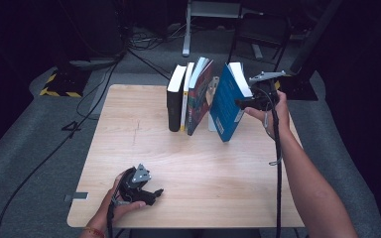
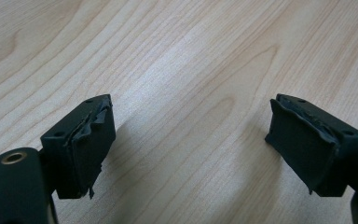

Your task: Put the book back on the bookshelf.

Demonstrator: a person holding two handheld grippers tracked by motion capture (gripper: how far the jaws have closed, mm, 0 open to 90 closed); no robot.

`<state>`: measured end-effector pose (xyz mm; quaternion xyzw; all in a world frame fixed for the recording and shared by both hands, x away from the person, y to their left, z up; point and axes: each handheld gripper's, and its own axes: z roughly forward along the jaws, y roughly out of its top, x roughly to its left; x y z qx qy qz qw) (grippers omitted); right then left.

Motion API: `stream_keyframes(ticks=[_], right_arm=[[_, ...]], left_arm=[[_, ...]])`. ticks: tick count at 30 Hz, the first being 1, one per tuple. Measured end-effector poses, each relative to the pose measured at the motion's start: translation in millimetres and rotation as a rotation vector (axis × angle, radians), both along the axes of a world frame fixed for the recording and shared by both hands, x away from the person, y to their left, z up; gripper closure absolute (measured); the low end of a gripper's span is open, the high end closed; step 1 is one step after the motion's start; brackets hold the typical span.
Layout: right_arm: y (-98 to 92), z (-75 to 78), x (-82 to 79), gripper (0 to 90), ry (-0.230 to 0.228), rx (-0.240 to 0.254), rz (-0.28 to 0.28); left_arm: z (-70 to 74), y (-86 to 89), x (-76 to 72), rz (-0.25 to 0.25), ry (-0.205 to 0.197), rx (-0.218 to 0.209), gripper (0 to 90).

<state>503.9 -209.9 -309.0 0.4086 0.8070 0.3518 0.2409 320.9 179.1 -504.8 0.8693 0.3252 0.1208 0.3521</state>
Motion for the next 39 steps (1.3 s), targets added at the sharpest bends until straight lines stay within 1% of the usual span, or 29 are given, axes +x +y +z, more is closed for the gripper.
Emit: stream_keyframes(ticks=[1, 3, 6, 9, 11, 18, 21, 22, 23, 24, 25, 28, 29, 30, 31, 32, 33, 35, 36, 37, 39], right_arm=[[-1.6, -0.8, -1.3, 36.7, 0.004, 0.008, 0.005], [-4.5, -2.9, -4.2, 35.9, 0.004, -0.001, 0.005], [-8.7, -6.5, -8.2, 35.0, 0.003, 0.008, 0.017], [-11.6, -9.4, -14.4, 36.2, -0.009, -0.002, 0.039], [-13.9, -11.2, -19.8, 35.9, -0.015, 0.008, 0.066], [-19.1, -19.3, -33.4, 31.6, -0.037, -0.007, 0.109], [-23.8, -29.3, -41.7, 30.2, -0.045, -0.002, 0.137], [-25.2, -34.0, -44.7, 27.0, -0.057, -0.027, 0.145], [-27.2, -38.4, -46.9, 26.3, -0.055, -0.041, 0.148], [-27.2, -38.4, -46.9, 26.3, -0.055, -0.041, 0.148], [-29.3, -41.9, -48.4, 26.2, -0.056, -0.048, 0.147], [-36.6, -53.2, -55.4, 25.5, -0.042, -0.044, 0.156], [-40.0, -58.6, -60.2, 26.2, -0.044, -0.058, 0.159], [-40.0, -58.6, -60.2, 26.2, -0.044, -0.058, 0.159], [-41.9, -61.4, -63.1, 28.3, -0.036, -0.066, 0.169], [-44.6, -64.4, -66.9, 29.2, -0.023, -0.070, 0.191], [-46.2, -66.3, -69.4, 29.1, -0.020, -0.069, 0.197], [-53.4, -73.3, -80.0, 27.4, -0.018, -0.064, 0.214], [-53.4, -73.3, -80.0, 27.4, -0.018, -0.064, 0.214], [-57.6, -78.0, -86.4, 27.3, -0.032, -0.075, 0.211], [-59.7, -80.4, -89.2, 27.0, -0.034, -0.084, 0.213]], left_arm=[[0.0, 0.0, -0.1, 0.000, 0.000, 0.000, 14.8], [0.0, 0.0, -0.1, 0.000, 0.000, 0.000, 14.8], [0.0, 0.0, -0.1, 0.000, 0.000, 0.000, 14.8], [0.0, 0.0, 0.0, 0.000, 0.000, 0.000, 14.8], [0.0, 0.0, -0.1, 0.000, 0.000, 0.000, 14.8], [0.1, 0.0, -0.3, 0.002, 0.000, 0.002, 14.9], [0.2, 0.0, -0.4, 0.001, -0.001, 0.003, 14.9], [0.1, -0.1, -0.5, 0.003, -0.002, 0.002, 15.0], [0.2, 0.0, -0.5, 0.002, -0.002, 0.004, 15.0], [0.2, 0.0, -0.5, 0.002, -0.002, 0.004, 15.0], [0.2, 0.0, -0.5, 0.002, -0.002, 0.004, 15.0], [0.0, 0.0, -0.3, 0.000, -0.001, 0.001, 14.9], [0.1, 0.0, -0.4, 0.001, 0.000, 0.001, 14.9], [0.0, 0.0, -0.4, 0.001, -0.001, 0.000, 14.9], [0.0, 0.0, -0.4, 0.001, -0.001, 0.000, 14.9], [0.1, 0.0, -0.4, 0.001, 0.000, 0.001, 14.9], [0.0, 0.0, -0.4, 0.001, -0.001, 0.000, 14.9], [0.0, 0.0, -0.4, 0.001, -0.001, 0.001, 14.9], [0.0, 0.0, -0.4, 0.001, -0.001, 0.001, 14.9], [0.0, 0.0, -0.4, 0.001, -0.001, 0.001, 14.9], [0.0, 0.0, -0.3, 0.001, -0.001, 0.001, 14.9]])
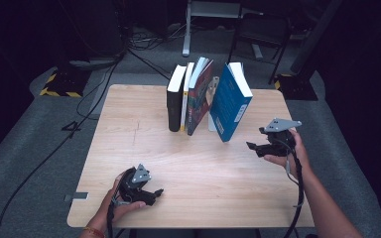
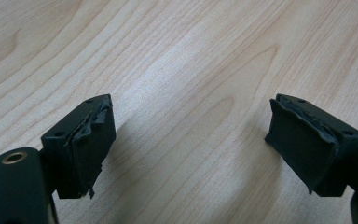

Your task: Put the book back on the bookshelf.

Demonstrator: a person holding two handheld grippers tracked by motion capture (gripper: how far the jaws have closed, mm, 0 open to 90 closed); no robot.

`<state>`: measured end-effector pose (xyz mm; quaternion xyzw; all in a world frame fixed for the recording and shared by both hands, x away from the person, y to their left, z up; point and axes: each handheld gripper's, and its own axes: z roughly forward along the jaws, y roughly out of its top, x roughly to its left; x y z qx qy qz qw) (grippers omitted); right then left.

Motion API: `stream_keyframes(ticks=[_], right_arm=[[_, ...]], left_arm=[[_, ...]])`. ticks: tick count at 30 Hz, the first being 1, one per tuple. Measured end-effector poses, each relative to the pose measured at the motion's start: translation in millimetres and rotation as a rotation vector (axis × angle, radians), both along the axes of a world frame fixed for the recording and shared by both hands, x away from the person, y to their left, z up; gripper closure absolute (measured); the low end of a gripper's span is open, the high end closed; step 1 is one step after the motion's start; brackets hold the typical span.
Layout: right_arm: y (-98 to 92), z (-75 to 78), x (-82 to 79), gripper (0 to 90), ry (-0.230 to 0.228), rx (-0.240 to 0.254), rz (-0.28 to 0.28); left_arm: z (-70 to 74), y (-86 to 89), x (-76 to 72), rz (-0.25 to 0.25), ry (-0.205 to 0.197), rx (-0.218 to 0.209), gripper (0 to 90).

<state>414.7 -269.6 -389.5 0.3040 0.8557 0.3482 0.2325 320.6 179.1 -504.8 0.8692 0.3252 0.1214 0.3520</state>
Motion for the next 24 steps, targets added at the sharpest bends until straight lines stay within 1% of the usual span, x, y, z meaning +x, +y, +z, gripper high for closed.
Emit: stream_keyframes(ticks=[1, 3, 4, 6, 7, 8, 9, 12, 14, 17, 18, 19, 22, 24], right_arm=[[-4.6, -4.8, -5.5, 26.7, -0.006, 0.002, 0.005], [-8.8, -9.2, -10.1, 26.5, 0.002, 0.017, 0.010], [-8.8, -9.2, -10.1, 26.5, 0.002, 0.017, 0.010], [-14.1, -16.0, -15.8, 26.2, -0.004, 0.019, 0.010], [-15.8, -18.7, -17.3, 25.6, -0.004, 0.015, 0.009], [-20.4, -25.9, -22.9, 25.5, -0.012, -0.008, 0.004], [-20.4, -25.9, -22.9, 25.5, -0.012, -0.008, 0.004], [-28.2, -34.0, -30.2, 25.6, -0.011, 0.012, 0.015], [-33.6, -40.4, -36.2, 25.4, -0.019, -0.002, 0.017], [-41.8, -48.4, -43.1, 25.2, -0.005, 0.001, 0.023], [-44.5, -51.1, -45.5, 25.2, -0.006, 0.000, 0.023], [-50.2, -56.8, -49.2, 25.3, 0.010, 0.003, 0.019], [-54.9, -61.8, -53.5, 25.3, 0.019, 0.001, 0.020], [-61.8, -68.3, -58.2, 25.5, 0.029, 0.003, -0.001]], left_arm=[[0.0, 0.0, 0.0, 0.000, 0.000, 0.000, 14.9], [0.1, 0.0, 0.0, 0.000, 0.000, 0.001, 14.9], [0.1, 0.0, 0.0, 0.000, 0.000, 0.001, 14.9], [0.0, 0.0, 0.0, 0.000, 0.000, 0.000, 14.9], [0.1, 0.0, 0.0, 0.000, 0.000, 0.001, 14.9], [0.1, 0.0, 0.0, 0.000, 0.000, 0.001, 14.9], [0.1, 0.0, 0.0, 0.000, 0.000, 0.001, 14.9], [0.0, 0.0, 0.0, 0.000, 0.000, 0.000, 14.9], [0.0, 0.0, 0.0, 0.000, 0.000, 0.000, 14.9], [0.0, 0.0, 0.0, 0.000, 0.000, 0.000, 14.9], [0.0, 0.0, 0.0, 0.000, 0.000, 0.000, 14.9], [0.0, 0.0, 0.0, 0.000, 0.000, 0.000, 14.9], [0.0, 0.0, 0.0, 0.000, 0.000, 0.000, 14.9], [0.0, 0.0, 0.0, 0.000, 0.000, 0.000, 14.9]])
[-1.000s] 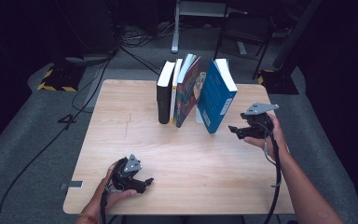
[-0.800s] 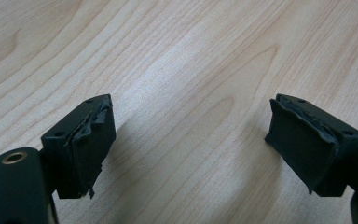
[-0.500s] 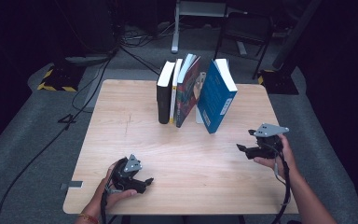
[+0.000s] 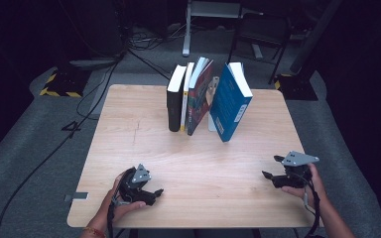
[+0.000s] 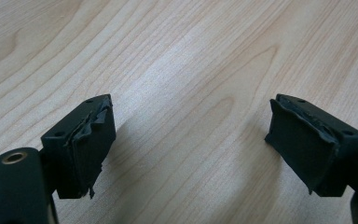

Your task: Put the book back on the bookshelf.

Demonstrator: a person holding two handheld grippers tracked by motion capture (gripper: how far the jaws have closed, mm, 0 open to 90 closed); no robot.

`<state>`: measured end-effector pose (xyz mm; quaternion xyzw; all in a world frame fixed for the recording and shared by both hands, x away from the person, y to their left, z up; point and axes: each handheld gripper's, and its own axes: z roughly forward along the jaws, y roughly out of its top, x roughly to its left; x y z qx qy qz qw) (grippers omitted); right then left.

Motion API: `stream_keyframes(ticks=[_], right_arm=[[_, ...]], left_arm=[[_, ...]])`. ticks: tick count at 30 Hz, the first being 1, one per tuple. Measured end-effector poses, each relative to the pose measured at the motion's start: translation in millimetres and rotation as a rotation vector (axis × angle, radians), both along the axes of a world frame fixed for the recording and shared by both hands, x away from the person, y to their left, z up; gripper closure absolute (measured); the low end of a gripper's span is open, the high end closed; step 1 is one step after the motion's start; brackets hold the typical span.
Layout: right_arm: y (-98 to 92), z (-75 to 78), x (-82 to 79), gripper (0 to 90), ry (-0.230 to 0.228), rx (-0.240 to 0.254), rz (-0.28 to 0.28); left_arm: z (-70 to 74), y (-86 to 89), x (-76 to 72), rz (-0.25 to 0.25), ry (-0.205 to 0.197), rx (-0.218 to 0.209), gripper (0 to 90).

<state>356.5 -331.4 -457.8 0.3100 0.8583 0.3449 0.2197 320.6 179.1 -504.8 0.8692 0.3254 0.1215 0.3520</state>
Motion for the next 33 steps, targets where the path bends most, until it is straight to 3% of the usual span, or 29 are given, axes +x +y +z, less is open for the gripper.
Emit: stream_keyframes(ticks=[3, 5, 12, 14, 16, 19, 21, 22, 33], right_arm=[[-9.8, -7.4, -6.3, 25.5, 0.012, 0.000, -0.007], [-16.6, -11.5, -10.3, 25.3, 0.028, 0.029, -0.010], [-36.4, -31.2, -21.6, 24.8, 0.064, 0.035, -0.070], [-40.3, -32.8, -24.6, 24.4, 0.068, 0.035, -0.081], [-44.5, -34.9, -26.5, 24.0, 0.080, 0.065, -0.092], [-46.8, -38.3, -27.3, 23.9, 0.078, 0.052, -0.110], [-51.8, -44.7, -27.7, 23.2, 0.104, 0.104, -0.121], [-53.5, -46.0, -27.3, 23.1, 0.104, 0.123, -0.123], [-53.7, -46.6, -27.7, 22.6, 0.101, 0.125, -0.123]], left_arm=[[0.0, 0.0, 0.0, 0.000, 0.000, 0.001, 14.9], [0.0, 0.0, 0.0, 0.000, -0.001, 0.001, 14.9], [0.2, 0.0, -0.5, 0.005, -0.005, 0.005, 15.3], [0.2, -0.1, -0.6, 0.005, -0.005, 0.004, 15.3], [0.2, 0.0, -0.5, 0.005, -0.005, 0.005, 15.3], [0.1, -0.1, -0.6, 0.005, -0.004, 0.004, 15.3], [0.1, -0.2, -0.7, 0.006, -0.004, 0.003, 15.3], [0.1, -0.1, -0.7, 0.006, -0.004, 0.004, 15.3], [0.2, 0.0, -0.9, 0.008, -0.005, 0.005, 15.3]])
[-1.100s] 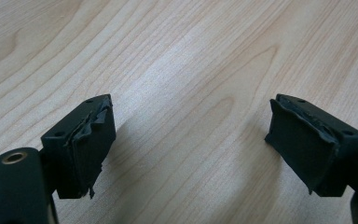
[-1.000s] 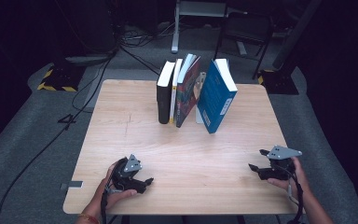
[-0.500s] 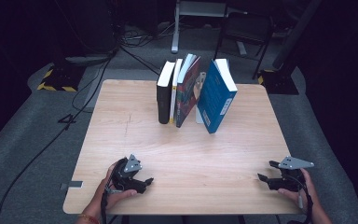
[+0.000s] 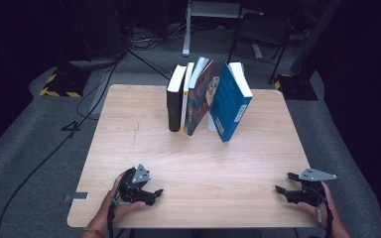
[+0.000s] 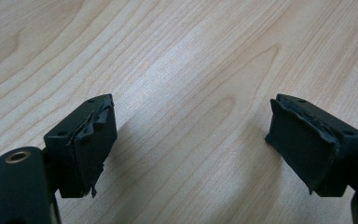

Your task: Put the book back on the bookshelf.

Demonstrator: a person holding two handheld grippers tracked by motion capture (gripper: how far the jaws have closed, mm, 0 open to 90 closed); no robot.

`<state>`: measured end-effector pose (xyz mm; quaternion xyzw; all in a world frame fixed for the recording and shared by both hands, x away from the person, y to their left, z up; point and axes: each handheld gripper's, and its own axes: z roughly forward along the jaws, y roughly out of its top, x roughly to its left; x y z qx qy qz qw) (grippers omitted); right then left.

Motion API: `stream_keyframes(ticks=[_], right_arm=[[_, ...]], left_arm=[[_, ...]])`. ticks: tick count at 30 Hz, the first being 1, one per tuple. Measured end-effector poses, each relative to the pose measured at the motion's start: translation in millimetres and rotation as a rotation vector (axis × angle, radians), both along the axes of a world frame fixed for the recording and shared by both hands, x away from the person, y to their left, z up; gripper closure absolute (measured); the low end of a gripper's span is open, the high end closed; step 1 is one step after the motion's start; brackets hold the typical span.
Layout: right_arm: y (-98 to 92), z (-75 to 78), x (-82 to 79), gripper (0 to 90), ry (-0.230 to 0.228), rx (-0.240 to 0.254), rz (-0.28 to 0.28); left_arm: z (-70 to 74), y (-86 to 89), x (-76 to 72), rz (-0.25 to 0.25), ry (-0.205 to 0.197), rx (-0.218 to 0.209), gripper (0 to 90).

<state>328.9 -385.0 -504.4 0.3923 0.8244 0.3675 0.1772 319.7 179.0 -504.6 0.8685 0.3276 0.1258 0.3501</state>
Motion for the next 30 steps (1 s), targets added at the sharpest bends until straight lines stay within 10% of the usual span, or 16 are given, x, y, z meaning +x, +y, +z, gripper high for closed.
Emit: stream_keyframes(ticks=[30], right_arm=[[0.4, 0.0, -0.4, 22.5, 0.000, 0.000, -0.006]], left_arm=[[-0.2, 0.4, 2.4, -0.015, 0.005, -0.006, 14.7]])
